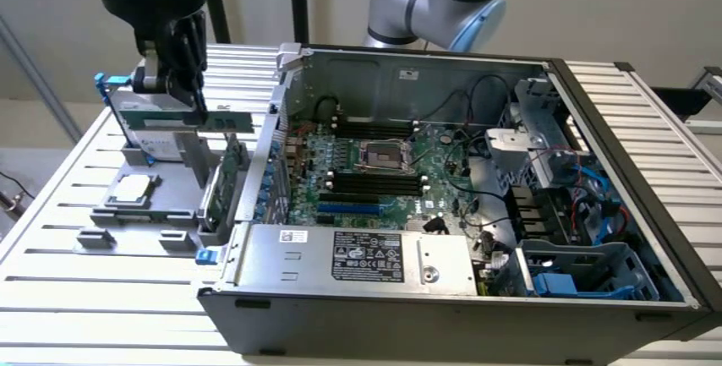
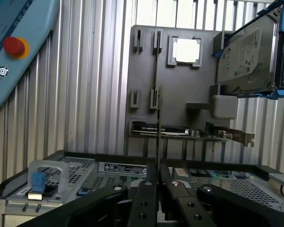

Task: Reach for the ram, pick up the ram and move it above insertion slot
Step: 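Pick up the ram and move it above insertion slot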

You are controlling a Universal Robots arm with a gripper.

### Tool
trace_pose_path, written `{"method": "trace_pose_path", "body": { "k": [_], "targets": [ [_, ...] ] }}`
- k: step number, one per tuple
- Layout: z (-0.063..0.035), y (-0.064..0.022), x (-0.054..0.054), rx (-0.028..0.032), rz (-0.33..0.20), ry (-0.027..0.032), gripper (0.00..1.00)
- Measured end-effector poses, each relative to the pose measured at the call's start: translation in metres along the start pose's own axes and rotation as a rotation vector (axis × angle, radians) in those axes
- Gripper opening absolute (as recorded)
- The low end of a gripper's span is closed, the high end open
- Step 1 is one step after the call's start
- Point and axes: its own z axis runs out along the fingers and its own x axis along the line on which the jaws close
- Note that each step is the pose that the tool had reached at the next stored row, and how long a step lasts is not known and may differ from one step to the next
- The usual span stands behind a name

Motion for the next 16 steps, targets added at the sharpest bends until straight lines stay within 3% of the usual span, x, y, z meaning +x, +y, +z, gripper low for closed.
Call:
{"method": "trace_pose_path", "body": {
  "k": [16],
  "targets": [
    [-0.0044, -0.0621, -0.004, -0.0008, 0.0, -0.0003, 0.13]
  ]
}}
